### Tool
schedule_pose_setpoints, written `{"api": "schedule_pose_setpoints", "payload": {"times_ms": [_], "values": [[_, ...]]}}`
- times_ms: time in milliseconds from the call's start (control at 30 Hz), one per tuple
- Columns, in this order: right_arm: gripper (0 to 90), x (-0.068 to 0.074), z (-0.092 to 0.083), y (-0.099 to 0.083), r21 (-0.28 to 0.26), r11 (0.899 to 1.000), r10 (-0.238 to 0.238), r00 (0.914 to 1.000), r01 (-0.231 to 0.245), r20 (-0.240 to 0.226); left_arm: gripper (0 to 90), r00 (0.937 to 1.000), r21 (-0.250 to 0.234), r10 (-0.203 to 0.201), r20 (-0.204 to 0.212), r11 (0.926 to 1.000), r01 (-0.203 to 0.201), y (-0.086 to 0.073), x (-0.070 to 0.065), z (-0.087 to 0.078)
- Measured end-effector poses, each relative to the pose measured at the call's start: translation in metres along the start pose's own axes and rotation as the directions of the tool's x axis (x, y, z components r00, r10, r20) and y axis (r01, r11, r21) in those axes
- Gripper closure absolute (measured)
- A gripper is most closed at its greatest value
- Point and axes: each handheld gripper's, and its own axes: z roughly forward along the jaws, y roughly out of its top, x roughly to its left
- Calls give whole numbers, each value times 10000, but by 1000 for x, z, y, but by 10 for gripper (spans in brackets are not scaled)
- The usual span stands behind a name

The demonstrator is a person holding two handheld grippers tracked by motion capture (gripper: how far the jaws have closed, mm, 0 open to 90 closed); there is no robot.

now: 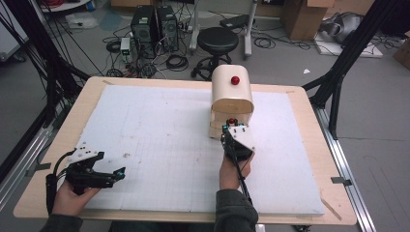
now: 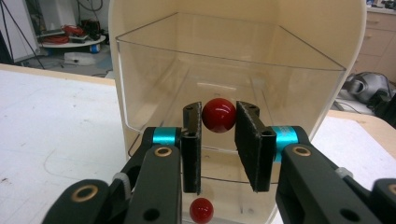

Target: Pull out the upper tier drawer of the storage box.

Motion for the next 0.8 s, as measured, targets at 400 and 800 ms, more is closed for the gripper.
{"api": "schedule_pose_setpoints", "payload": {"times_ms": [400,800], "values": [[727,-1,0,0,20,10000,-75,10000,75,-23,17,10000,-28,-20,-24,10000,20,0,0,-1],[729,0,-4,0,50,10000,-46,10000,47,-57,17,10000,-17,-26,-21,10000,26,0,0,-1]]}}
